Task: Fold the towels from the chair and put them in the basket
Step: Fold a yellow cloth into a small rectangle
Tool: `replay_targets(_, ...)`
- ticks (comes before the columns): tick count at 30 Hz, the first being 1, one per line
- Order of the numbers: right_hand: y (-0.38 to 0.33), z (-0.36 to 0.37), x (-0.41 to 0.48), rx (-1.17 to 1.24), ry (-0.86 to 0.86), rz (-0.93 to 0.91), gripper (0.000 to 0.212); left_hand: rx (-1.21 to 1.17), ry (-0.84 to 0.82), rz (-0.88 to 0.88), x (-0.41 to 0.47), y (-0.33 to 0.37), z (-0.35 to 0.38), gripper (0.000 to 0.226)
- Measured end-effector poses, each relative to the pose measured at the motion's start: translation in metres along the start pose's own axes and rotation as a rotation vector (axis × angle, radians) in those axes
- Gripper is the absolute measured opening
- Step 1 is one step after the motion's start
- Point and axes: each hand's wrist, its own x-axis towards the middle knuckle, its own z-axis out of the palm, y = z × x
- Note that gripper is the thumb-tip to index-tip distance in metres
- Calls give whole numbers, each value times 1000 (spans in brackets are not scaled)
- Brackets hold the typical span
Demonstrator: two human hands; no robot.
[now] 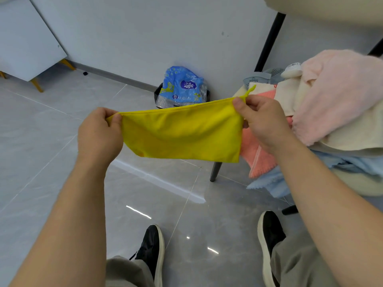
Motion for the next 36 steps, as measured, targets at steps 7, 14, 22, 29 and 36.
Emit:
replay_targets(7, -11, 13, -12, -155, -303, -28, 9, 53, -96, -247, 1, -7, -12, 19)
replay_targets(14, -1, 30, -16, -245, -415, 133, 12, 144, -208, -271, 6, -20, -20, 11)
replay_targets(22, 10, 52, -22, -554, -346, 12, 12, 99, -345, -274, -2, -17, -15, 20)
replay_targets(29, 15, 55, -16, -536, -261, 41, 13, 18, -358, -326, -6, -14, -12, 20)
replay_targets(36, 21, 47, -12, -589, -102, 32, 21, 269, -284, -95, 0, -17, -10, 13)
